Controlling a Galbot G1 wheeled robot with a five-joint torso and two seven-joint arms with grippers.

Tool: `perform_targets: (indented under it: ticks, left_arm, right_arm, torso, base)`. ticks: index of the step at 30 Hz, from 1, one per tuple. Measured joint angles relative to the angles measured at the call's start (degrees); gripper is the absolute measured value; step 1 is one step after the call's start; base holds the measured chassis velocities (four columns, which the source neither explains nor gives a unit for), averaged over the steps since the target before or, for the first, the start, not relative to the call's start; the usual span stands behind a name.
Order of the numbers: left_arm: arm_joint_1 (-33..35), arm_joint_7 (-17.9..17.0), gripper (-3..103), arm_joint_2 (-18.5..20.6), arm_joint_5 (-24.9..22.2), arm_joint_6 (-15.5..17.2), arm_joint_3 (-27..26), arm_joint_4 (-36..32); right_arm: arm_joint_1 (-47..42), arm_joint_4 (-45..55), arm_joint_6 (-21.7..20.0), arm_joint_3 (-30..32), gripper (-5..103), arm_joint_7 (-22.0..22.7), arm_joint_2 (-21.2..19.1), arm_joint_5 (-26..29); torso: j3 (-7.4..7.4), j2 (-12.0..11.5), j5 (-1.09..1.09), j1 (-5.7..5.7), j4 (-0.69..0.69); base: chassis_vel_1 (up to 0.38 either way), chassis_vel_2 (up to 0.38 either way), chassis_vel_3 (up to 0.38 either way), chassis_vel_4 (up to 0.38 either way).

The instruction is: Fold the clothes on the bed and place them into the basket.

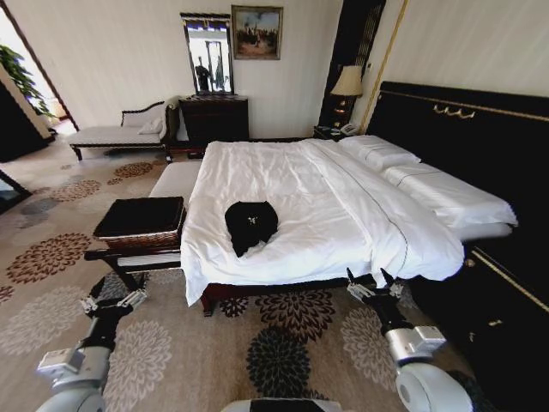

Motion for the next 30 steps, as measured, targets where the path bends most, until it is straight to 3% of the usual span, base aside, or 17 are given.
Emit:
perform_targets:
  ticks: [4,30]
  left_arm:
    - [0.0,0.1,100,-0.8,0.0,0.0,0.7,0.1]
    - [-0.5,0.3,100,-1.8,-0.3,0.4,1.8,2.0]
  right_arm:
    - [-0.7,-0.3,1.0,-0.5,100,-0.9,0.9,-2.2]
    - [0.1,-3.1,2.5,-1.2,100,-2.6,0.8,-3.1]
  torso:
    - [0.0,0.0,0.0,0.0,0.0]
    - [0.0,0.0,0.0,0.01,0.0]
  base:
    - [0.0,0.0,0.0,0.0]
    - [-0.038,0.035,0.038,-0.037]
